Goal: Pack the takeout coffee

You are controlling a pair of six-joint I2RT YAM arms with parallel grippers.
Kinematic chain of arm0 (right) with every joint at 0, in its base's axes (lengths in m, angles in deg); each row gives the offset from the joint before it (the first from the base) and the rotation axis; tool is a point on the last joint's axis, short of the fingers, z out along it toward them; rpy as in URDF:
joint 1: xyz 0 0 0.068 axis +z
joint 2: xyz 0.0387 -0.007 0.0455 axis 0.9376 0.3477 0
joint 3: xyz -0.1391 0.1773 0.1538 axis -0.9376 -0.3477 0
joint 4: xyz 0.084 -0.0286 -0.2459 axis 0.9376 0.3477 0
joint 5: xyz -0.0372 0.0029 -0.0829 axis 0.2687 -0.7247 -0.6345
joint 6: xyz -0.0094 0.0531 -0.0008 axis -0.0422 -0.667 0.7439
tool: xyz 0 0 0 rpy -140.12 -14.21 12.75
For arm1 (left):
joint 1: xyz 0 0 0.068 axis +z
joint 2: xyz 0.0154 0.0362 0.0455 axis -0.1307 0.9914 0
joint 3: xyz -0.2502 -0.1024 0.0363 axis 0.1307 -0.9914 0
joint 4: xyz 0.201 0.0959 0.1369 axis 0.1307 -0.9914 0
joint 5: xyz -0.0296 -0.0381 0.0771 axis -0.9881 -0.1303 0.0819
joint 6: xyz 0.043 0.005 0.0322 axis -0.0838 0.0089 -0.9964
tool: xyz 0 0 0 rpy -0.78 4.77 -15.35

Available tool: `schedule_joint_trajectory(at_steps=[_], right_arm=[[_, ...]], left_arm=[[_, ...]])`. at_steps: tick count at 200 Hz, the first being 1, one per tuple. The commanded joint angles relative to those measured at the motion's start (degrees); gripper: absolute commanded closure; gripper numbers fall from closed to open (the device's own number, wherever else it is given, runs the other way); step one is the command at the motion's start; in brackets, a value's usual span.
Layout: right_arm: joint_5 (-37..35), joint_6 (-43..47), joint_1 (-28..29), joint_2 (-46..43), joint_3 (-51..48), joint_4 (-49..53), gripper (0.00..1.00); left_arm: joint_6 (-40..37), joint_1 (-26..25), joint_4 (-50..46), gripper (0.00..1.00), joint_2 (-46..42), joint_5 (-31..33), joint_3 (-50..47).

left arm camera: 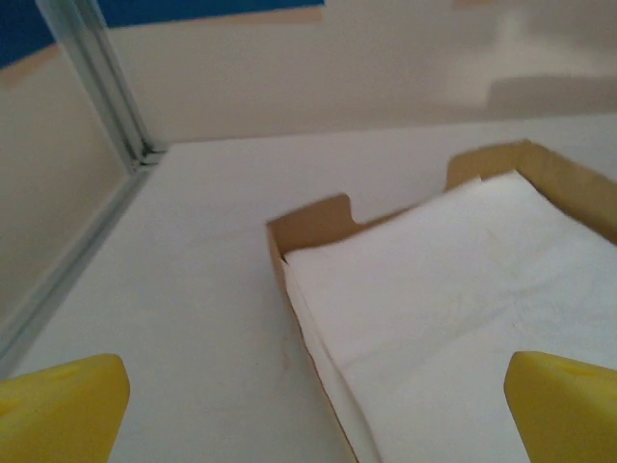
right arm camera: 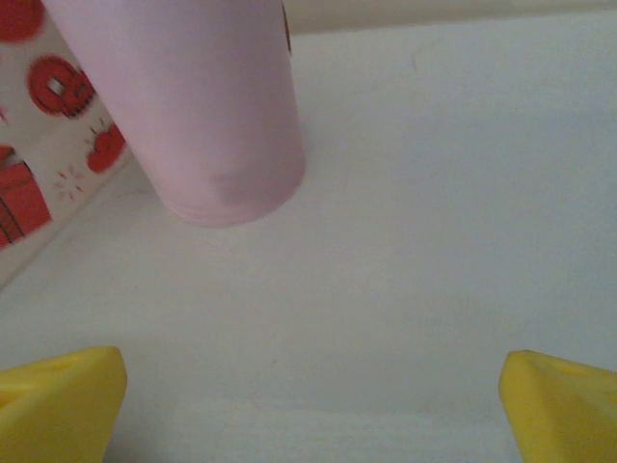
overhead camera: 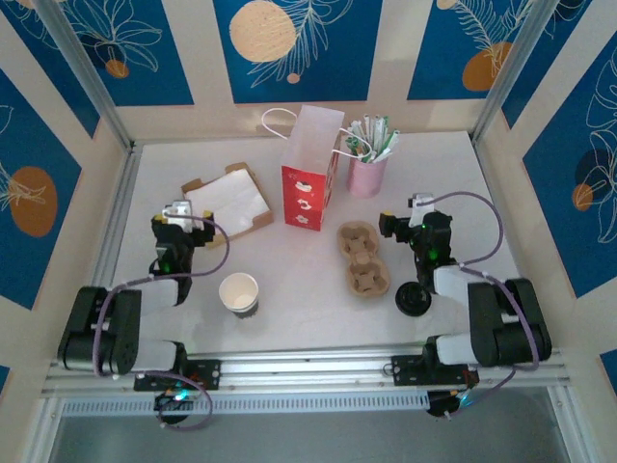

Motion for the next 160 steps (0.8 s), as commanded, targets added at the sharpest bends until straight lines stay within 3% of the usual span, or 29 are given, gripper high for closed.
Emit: schedule_joint_trajectory(at_steps=[1, 52, 95, 114, 137, 160], right_arm=[[-3.0, -0.4, 2.0, -7.3, 5.4, 12.4, 0.01], [-2.4, -9.6, 9.9, -21.2, 15.0, 36.7, 0.01], [2.1, -16.5, 12.6, -24.3, 29.4, 62.7, 0.01], [5.9, -20.7, 11.9, -25.3, 32.0, 67.5, 0.01], [16.1, -24.0, 8.5, -26.1, 32.8, 69.4, 0.01], [23.4, -25.5, 4.6, -24.9, 34.6, 71.5, 0.01]], left_arm=[[2.3, -0.2, -8.2, 0.0, -5.7, 3.2, 1.4], [15.9, -0.3, -42.6, 0.0, -25.8, -2.0, 12.7], [27.2, -0.3, -70.2, 0.0, -38.2, -9.4, 21.5], [28.0, -0.3, -75.7, 0.0, -43.8, -14.1, 23.1], [30.1, -0.3, -78.7, 0.0, -50.5, -19.7, 23.0], [36.4, -0.3, -84.1, 0.0, -55.1, -19.6, 22.7]])
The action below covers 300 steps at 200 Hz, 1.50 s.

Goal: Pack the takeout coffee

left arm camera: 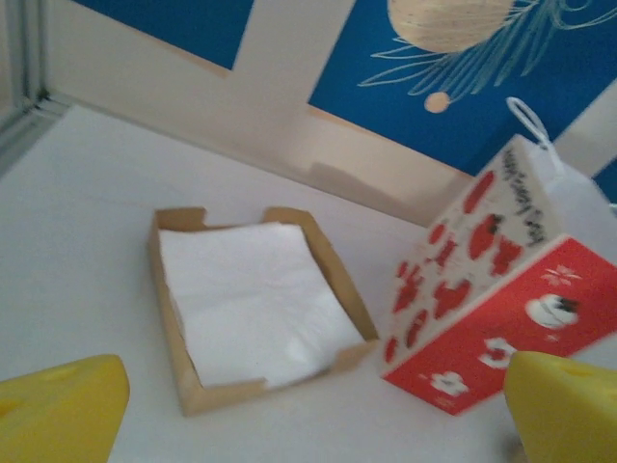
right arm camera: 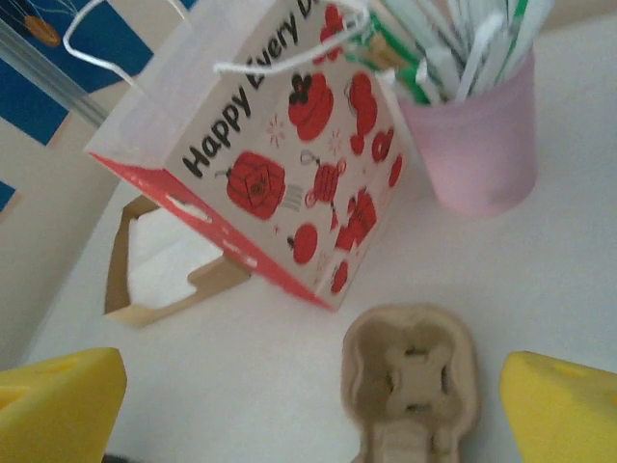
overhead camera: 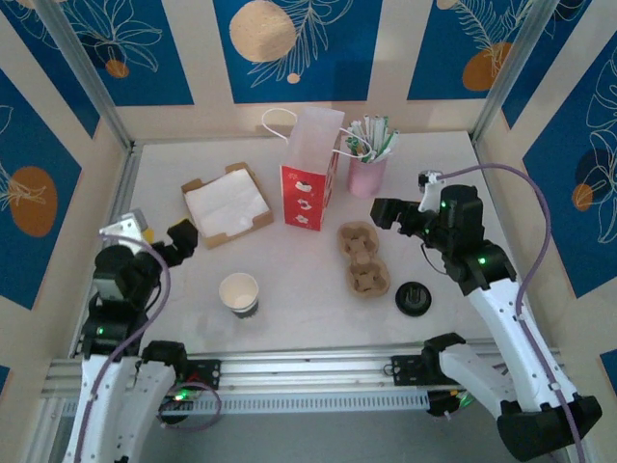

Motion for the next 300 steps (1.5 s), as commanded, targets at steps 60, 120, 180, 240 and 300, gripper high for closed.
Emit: schedule_joint_trajectory(at_steps=[60, 120, 180, 240, 300], right_arm=[[13.4, -4.7, 2.9, 8.0, 6.5, 11.8, 0.07], [1.0, -5.3, 23.1, 21.4, 17.7, 21.3, 0.32], [-11.3, -6.4, 41.3, 38.2, 34.3, 31.3, 0.45], [-13.9, -6.9, 50.4, 53.5, 49.7, 37.7, 0.52], [-16.8, -6.5, 53.6, 68.2, 65.6, 46.7, 0.61]], left_arm=[[16.2, -0.3, -16.3, 0.0, 0.1, -8.4, -0.7], [18.2, 2.6, -18.3, 0.17, 7.1, -15.0, -5.2], [16.9, 15.7, -17.8, 0.56, 8.7, -30.7, -11.6], [16.0, 20.2, -17.7, 0.57, 6.7, -40.4, -15.5], [15.8, 20.1, -17.1, 0.58, 6.5, -41.0, -16.4]])
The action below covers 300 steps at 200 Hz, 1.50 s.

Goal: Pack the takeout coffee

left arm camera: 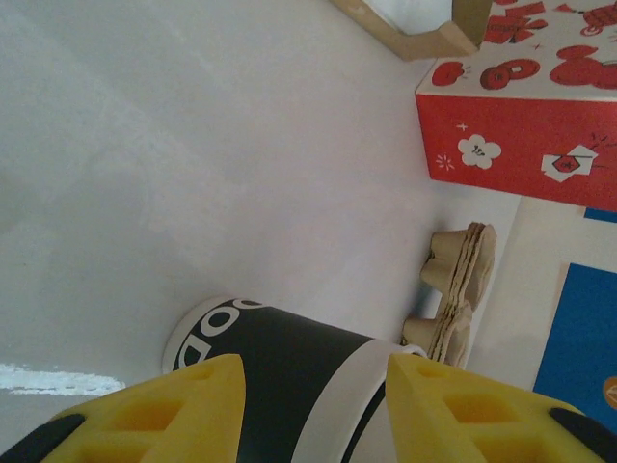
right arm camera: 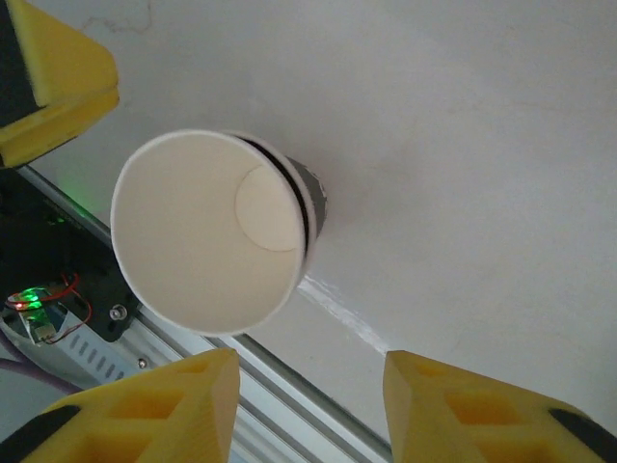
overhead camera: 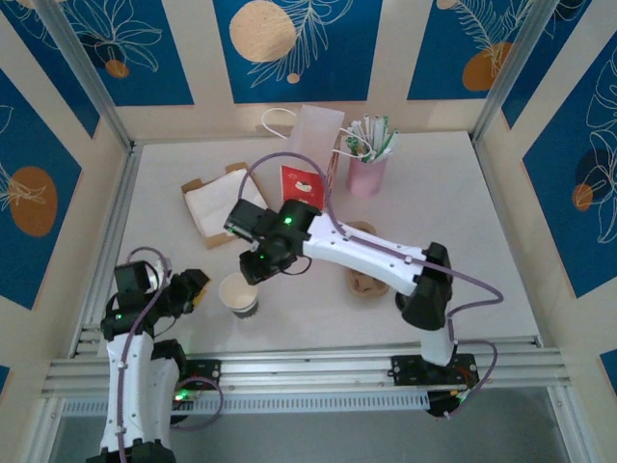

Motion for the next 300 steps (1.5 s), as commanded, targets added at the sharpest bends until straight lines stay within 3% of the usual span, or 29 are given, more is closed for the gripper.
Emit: schedule_joint_trajectory(at_steps=[1, 39, 180, 300], right_arm=[[-2.8, -0.4, 0.9, 4.4, 5.6, 7.2, 0.61], [-4.4, -0.2, 1.6, 9.5, 10.9, 10.5, 0.65], [-1.3, 0.2, 1.7, 13.7, 12.0, 9.4, 0.7], [-1.5, -0.3, 1.0, 14.5, 13.5, 10.2, 0.93]], left_arm=[[-0.8, 0.6, 0.2, 0.58, -0.7, -2.0, -0.4], [-1.0, 0.7, 0.5, 0.58, -0.7, -2.7, -0.7], [-1.0, 0.7, 1.1, 0.58, -0.7, -2.9, -0.8], [-1.1, 0.6, 1.3, 0.59, -0.7, -3.3, -0.9]])
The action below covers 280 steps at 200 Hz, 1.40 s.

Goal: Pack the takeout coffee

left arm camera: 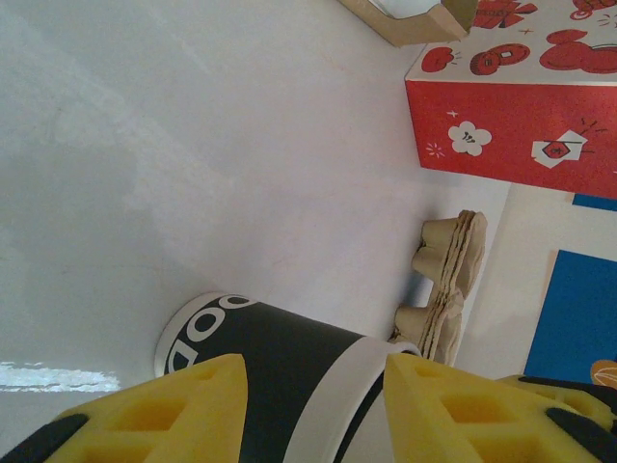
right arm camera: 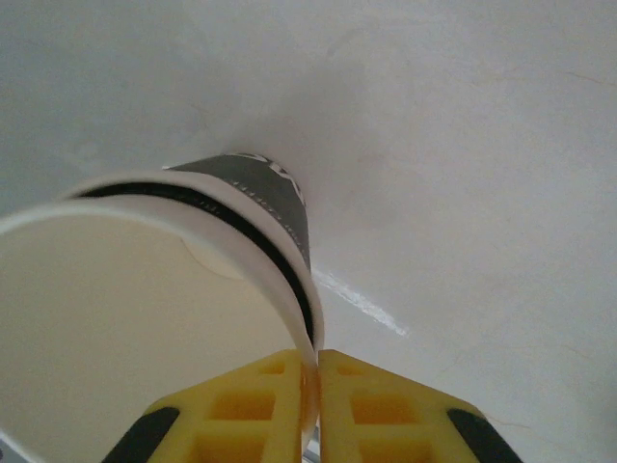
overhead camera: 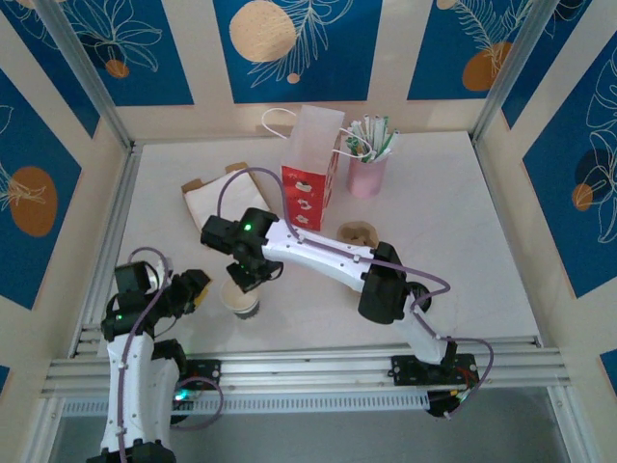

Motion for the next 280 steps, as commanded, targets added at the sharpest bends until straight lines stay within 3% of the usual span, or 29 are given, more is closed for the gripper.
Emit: schedule_joint_trajectory(at_steps=[1, 45, 118, 191, 280], right_arm=[[0.5, -0.6, -0.1, 0.8, 2.2, 1.5, 0.93], [0.3, -0.7, -1.1, -0.1, 2.5, 1.5, 1.0], [4.5, 0.1, -5.6, -3.3, -0.9, -1.6, 1.0], [10.9, 1.6, -11.3, -4.4, -2.5, -4.9, 1.0], [12.7, 2.0, -12.8, -5.0, 0.8, -3.8, 1.0]], left_arm=[[-1.0, 0.6, 0.9, 0.59, -0.5, -1.8, -0.6], [-1.1, 0.6, 1.0, 0.58, -0.5, -2.1, -0.7], [-1.0, 0.6, 2.7, 0.59, -0.4, -4.2, -0.8], [0.1, 0.6, 9.5, 0.57, -1.7, -10.4, -2.8], [1.7, -1.1, 15.8, 0.56, -0.7, -12.8, -5.8]])
